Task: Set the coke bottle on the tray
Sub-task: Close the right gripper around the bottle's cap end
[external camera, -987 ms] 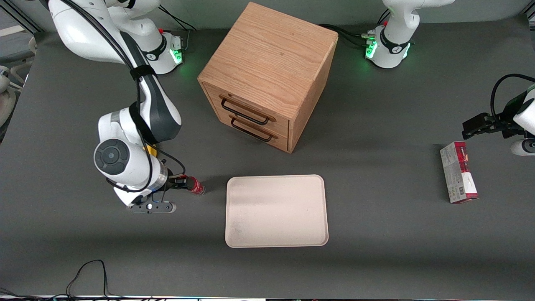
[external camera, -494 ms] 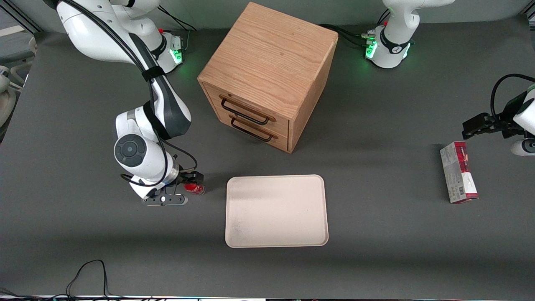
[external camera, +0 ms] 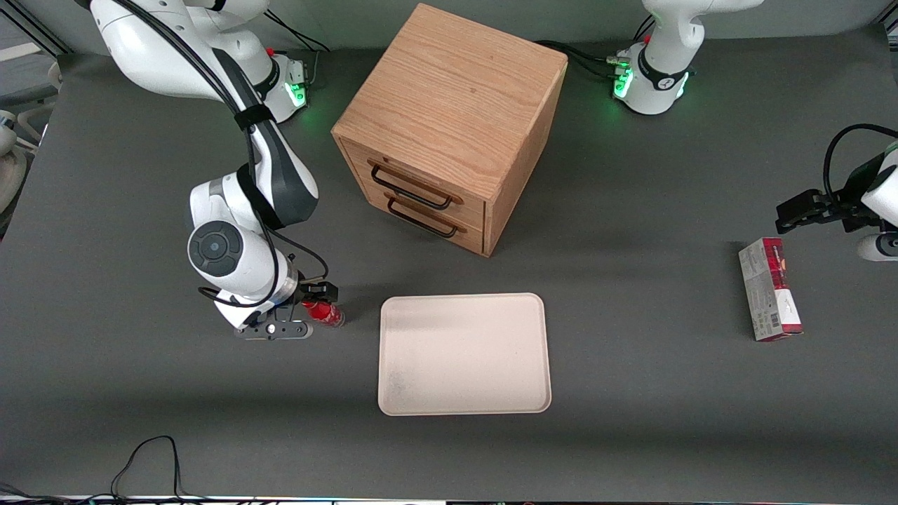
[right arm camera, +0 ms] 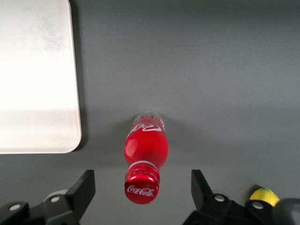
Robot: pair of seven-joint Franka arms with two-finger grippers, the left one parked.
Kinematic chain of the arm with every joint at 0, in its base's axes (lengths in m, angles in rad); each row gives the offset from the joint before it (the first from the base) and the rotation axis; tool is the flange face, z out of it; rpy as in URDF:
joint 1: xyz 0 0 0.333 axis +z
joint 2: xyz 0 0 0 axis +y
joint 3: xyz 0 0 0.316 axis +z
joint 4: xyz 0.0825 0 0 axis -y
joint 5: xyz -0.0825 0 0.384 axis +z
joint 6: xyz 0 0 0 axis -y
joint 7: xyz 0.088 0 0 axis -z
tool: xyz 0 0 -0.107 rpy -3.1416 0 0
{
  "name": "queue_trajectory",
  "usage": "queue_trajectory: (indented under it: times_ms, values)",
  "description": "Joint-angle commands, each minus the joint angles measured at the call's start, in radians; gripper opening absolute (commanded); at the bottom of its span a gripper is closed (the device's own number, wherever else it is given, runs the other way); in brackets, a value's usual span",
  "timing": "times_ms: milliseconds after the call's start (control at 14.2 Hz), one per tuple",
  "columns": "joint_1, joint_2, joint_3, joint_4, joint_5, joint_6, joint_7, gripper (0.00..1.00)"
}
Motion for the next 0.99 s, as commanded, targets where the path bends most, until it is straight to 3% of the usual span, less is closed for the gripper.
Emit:
queue_trajectory:
  times_ms: [0, 212, 353, 564, 776, 917]
  values:
    - [0.004, -0.018, -0.002, -0.02, 0.015, 0.011, -0.004, 0.83]
    - [0.002, -0.014, -0.002, -0.021, 0.02, 0.031, -0.004, 0.64]
    - [0.004, -0.012, -0.002, -0.021, 0.02, 0.031, -0.004, 0.4]
    - [0.004, -0.014, -0.002, -0.02, 0.02, 0.029, -0.004, 0.13]
    - [0.004, -0.014, -0.002, -0.017, 0.021, 0.026, -0.004, 0.0]
    - [0.004, -0.02, -0.002, 0.026, 0.021, 0.0, -0.004, 0.0]
